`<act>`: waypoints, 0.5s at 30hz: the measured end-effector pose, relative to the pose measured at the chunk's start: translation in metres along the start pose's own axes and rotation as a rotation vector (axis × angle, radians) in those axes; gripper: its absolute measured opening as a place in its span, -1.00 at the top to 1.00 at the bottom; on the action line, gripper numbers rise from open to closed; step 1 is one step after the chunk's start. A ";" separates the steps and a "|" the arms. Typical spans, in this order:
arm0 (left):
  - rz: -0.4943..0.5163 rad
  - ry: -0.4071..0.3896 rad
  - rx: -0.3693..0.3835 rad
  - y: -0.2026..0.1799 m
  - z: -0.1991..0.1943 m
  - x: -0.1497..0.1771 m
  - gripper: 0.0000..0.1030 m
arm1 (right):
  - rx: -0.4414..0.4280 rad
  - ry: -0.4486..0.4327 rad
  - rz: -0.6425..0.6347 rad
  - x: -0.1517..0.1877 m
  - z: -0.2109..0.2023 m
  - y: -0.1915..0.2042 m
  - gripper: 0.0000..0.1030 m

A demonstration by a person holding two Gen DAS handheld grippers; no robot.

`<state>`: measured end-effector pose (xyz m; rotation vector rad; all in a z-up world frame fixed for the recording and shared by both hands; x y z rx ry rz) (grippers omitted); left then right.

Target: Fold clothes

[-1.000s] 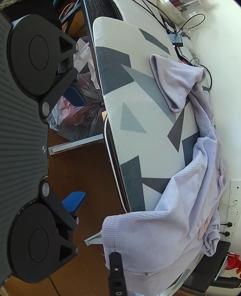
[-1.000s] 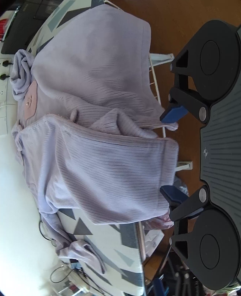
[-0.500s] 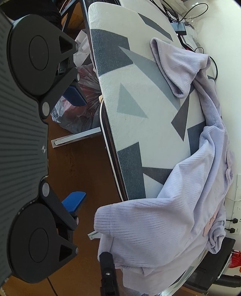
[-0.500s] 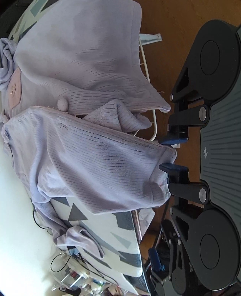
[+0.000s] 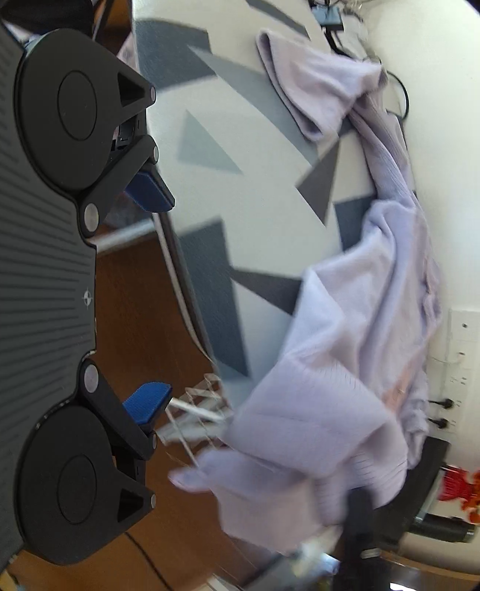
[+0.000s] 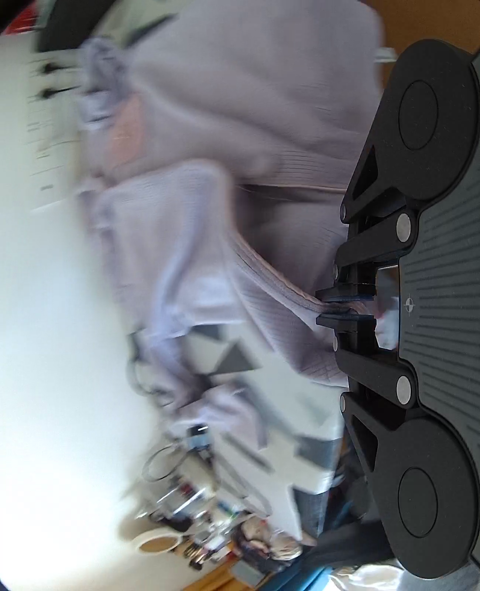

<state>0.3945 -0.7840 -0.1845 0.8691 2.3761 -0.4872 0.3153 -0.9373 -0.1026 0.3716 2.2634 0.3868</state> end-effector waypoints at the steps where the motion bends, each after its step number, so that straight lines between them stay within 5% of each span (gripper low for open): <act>1: -0.025 -0.016 0.026 -0.003 0.000 -0.008 -0.95 | -0.002 -0.044 -0.008 -0.016 -0.009 0.003 0.90; 7: -0.204 -0.087 0.194 -0.020 0.001 -0.050 -0.99 | -0.028 -0.192 -0.065 -0.089 -0.040 0.021 0.90; 13: -0.104 -0.078 0.266 -0.052 -0.001 -0.043 -0.99 | -0.069 -0.240 -0.105 -0.116 -0.053 0.039 0.90; 15: -0.082 -0.102 0.231 -0.055 -0.003 -0.039 -0.99 | -0.086 -0.259 -0.107 -0.117 -0.058 0.046 0.90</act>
Point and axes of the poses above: each gripper's, at about its wrist camera, not at the fingertips, and z roughly the way its jaws point, y to its left, x to its underside, the point moved 2 cm from there along z, roughly the way its jaws point, and after that the axes turned 3 degrees about x, right-handed, at the moved point
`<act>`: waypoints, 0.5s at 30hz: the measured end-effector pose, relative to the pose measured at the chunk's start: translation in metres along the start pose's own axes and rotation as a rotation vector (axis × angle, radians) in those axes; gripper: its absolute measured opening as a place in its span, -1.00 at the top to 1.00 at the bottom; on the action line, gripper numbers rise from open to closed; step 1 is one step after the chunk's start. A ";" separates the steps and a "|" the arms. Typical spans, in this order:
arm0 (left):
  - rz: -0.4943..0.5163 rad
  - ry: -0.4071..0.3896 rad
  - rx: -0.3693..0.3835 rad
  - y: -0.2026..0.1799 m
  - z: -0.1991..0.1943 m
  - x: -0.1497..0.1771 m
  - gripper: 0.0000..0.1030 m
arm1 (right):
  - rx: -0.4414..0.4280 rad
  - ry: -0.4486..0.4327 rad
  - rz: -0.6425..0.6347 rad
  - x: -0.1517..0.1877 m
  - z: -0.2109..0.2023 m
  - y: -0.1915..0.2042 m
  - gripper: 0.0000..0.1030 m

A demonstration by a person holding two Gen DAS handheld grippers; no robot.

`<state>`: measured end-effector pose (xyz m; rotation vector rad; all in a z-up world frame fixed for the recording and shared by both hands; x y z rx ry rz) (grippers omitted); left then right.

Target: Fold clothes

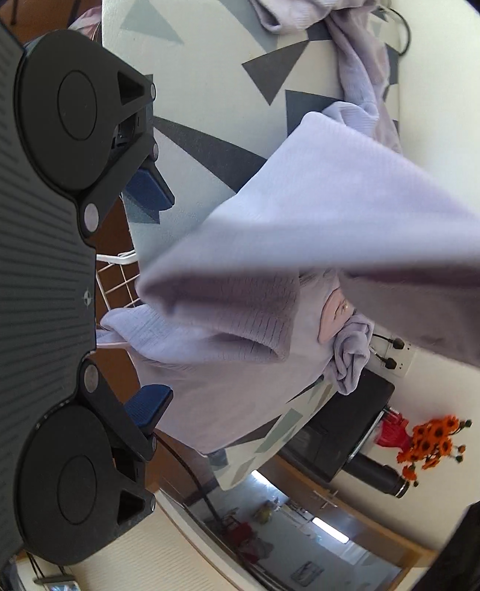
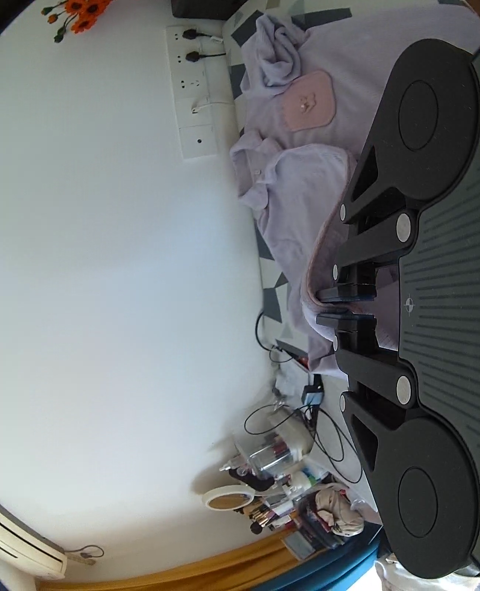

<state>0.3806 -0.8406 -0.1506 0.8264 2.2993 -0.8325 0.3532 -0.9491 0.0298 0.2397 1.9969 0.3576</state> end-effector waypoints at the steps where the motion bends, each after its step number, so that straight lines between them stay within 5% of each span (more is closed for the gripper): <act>1: -0.004 -0.021 -0.020 0.001 -0.002 0.000 -0.99 | -0.008 -0.013 0.002 -0.002 -0.003 0.003 0.90; 7: -0.284 -0.218 -0.006 0.044 -0.041 -0.021 -0.99 | -0.011 -0.071 0.014 -0.017 -0.015 0.004 0.90; 10: -0.321 -0.261 0.002 0.054 -0.048 -0.024 -0.99 | -0.001 -0.076 0.021 -0.018 -0.016 0.002 0.90; 15: -0.277 -0.073 -0.205 0.058 0.002 -0.018 -0.99 | -0.003 -0.081 0.034 -0.018 -0.015 0.005 0.90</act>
Point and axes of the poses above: each gripper's, at about its wrist camera, not at the fingertips, and z roughly the way its jaws point, y to its left, x to its underside, the point moved 2 cm from there along z, roughly the way its jaws point, and after that the axes turned 3 degrees about x, right-handed, at the moved point
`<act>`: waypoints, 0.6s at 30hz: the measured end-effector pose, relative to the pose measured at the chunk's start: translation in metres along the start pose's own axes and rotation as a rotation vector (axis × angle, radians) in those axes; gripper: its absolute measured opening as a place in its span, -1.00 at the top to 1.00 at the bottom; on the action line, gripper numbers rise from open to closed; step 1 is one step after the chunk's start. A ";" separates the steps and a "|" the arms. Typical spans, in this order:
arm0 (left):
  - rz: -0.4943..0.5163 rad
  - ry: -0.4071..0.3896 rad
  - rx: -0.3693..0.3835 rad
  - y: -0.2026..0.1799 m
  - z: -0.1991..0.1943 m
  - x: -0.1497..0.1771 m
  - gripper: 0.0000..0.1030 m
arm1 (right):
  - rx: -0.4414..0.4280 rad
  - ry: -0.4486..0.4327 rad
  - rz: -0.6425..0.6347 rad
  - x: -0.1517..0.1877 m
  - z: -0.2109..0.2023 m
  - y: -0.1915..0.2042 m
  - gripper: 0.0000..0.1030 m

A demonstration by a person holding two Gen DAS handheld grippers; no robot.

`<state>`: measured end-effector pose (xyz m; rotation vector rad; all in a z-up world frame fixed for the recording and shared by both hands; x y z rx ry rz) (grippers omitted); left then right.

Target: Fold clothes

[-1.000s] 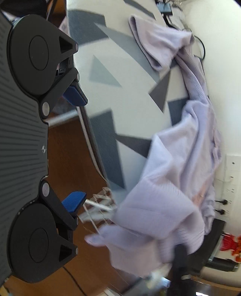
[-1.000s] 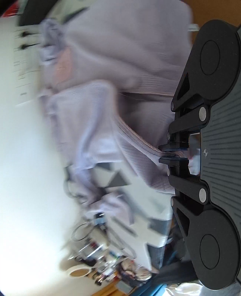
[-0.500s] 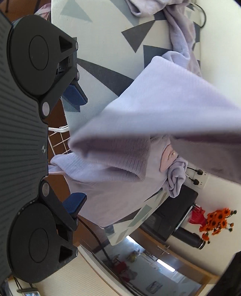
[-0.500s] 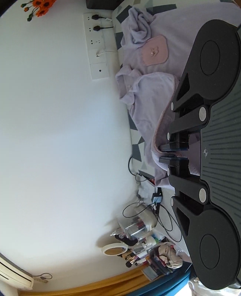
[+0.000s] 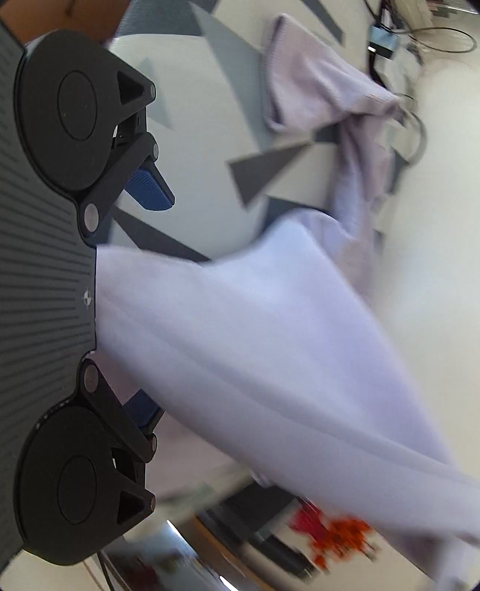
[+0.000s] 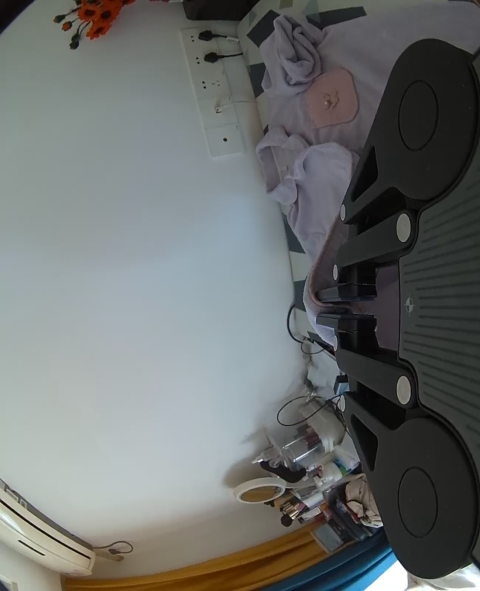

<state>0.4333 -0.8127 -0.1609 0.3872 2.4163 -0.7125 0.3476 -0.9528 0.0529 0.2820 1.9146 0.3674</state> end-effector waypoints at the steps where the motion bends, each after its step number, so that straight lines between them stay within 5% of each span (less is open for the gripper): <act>1: 0.018 0.021 -0.021 0.002 0.005 0.006 -0.99 | 0.001 -0.003 0.001 0.000 0.000 0.001 0.90; 4: 0.106 0.032 -0.084 0.009 0.009 0.019 -0.98 | 0.009 -0.008 0.001 0.000 -0.003 0.003 0.90; 5: 0.109 0.016 -0.102 0.015 0.006 0.020 -0.81 | 0.013 -0.010 0.001 -0.001 -0.004 0.003 0.90; 6: 0.112 0.001 -0.119 0.021 0.003 0.020 -0.19 | 0.016 -0.013 0.005 -0.001 -0.005 0.001 0.90; 8: 0.069 -0.032 -0.178 0.041 -0.010 0.013 0.75 | 0.024 -0.019 0.023 -0.001 -0.008 -0.003 0.90; 9: 0.032 -0.049 -0.214 0.053 -0.018 0.007 0.87 | 0.029 -0.022 0.034 0.000 -0.009 -0.007 0.90; 14: 0.000 -0.167 -0.280 0.089 -0.068 -0.016 0.85 | 0.053 -0.010 0.104 0.014 -0.016 -0.031 0.90; 18: 0.105 -0.083 -0.315 0.085 -0.059 -0.001 0.82 | 0.106 0.057 0.162 0.044 -0.016 -0.057 0.90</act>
Point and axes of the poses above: each gripper's, at about its wrist camera, not at the fingertips, and z roughly the way its jaws point, y to its left, x to its underside, the point moved 2 cm from there along z, roughly the way its jaws point, and after that the axes turned 3 degrees about x, right-handed, at the moved point
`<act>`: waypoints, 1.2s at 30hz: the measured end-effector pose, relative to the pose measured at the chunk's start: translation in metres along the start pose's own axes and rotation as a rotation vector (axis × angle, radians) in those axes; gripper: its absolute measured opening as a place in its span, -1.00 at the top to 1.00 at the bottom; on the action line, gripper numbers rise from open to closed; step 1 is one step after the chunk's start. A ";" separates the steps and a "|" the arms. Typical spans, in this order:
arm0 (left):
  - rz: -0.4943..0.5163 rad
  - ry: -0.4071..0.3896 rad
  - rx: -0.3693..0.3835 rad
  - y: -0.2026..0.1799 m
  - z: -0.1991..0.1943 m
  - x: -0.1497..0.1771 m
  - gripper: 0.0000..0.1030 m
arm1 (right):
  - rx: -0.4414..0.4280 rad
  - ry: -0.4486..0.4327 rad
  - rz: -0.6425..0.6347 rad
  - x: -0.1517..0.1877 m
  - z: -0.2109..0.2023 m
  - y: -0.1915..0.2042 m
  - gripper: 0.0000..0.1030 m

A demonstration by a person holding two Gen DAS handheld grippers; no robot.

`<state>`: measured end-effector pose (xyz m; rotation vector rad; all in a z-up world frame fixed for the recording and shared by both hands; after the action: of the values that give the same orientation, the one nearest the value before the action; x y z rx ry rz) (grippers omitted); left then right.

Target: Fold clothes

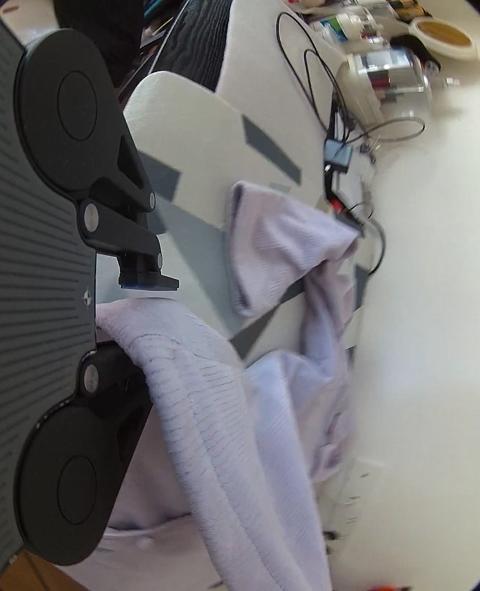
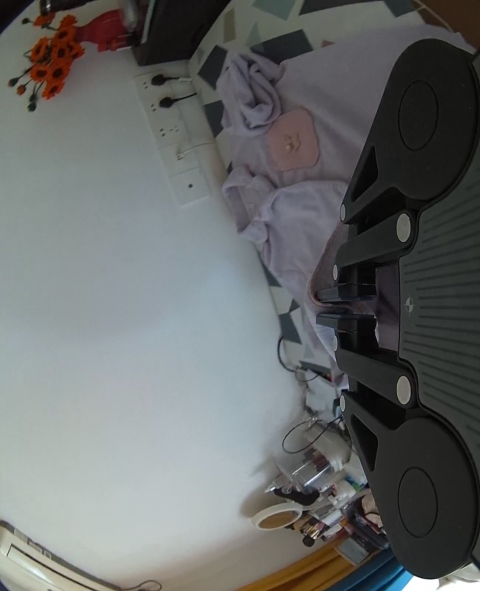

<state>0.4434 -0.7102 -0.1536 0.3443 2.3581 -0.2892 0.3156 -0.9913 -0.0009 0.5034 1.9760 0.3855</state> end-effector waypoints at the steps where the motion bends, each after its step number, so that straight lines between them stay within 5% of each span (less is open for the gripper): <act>1: 0.019 0.019 0.002 -0.003 0.002 0.005 0.82 | 0.019 0.016 0.014 0.006 0.001 -0.007 0.90; 9: 0.116 0.064 0.000 -0.012 0.004 0.026 0.74 | 0.114 0.066 0.084 0.048 -0.018 -0.052 0.90; 11: 0.138 0.094 -0.010 -0.010 0.005 0.032 0.70 | 0.151 0.146 0.092 0.073 -0.016 -0.065 0.90; 13: 0.169 0.106 -0.036 -0.009 0.005 0.038 0.31 | 0.198 0.262 0.124 0.107 -0.008 -0.081 0.90; 14: 0.189 0.107 -0.052 -0.009 0.004 0.040 -0.13 | 0.212 0.313 0.142 0.125 -0.002 -0.088 0.90; 15: 0.220 0.095 -0.072 -0.011 0.003 0.042 -0.35 | 0.215 0.362 0.156 0.143 0.003 -0.093 0.90; 19: 0.340 0.047 -0.083 -0.018 -0.001 0.046 -0.34 | 0.220 0.442 0.221 0.187 0.016 -0.106 0.90; 22: 0.373 0.024 -0.037 -0.019 -0.004 0.044 -0.14 | 0.226 0.450 0.231 0.192 0.021 -0.108 0.90; 25: 0.433 0.012 -0.050 -0.022 -0.005 0.048 -0.17 | 0.233 0.451 0.230 0.192 0.025 -0.107 0.90; 30: 0.591 -0.043 -0.094 -0.032 -0.005 0.058 -0.39 | 0.238 0.428 0.227 0.188 0.020 -0.104 0.90; 32: 0.643 -0.073 -0.118 -0.037 -0.004 0.061 -0.65 | 0.242 0.423 0.226 0.185 0.019 -0.103 0.90; 36: 0.665 -0.108 -0.093 -0.039 -0.006 0.061 -0.69 | 0.251 0.415 0.219 0.182 0.017 -0.104 0.90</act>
<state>0.3835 -0.7352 -0.1875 1.0025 2.0072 0.1175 0.2405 -0.9877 -0.1969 0.8594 2.3946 0.4035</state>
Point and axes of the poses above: each gripper's, at about its wrist camera, not at the fingertips, and z roughly the way its jaws point, y to its left, x to its underside, the point moved 2 cm from there along z, roughly the way its jaws point, and after that the axes turned 3 degrees about x, right-handed, at the moved point
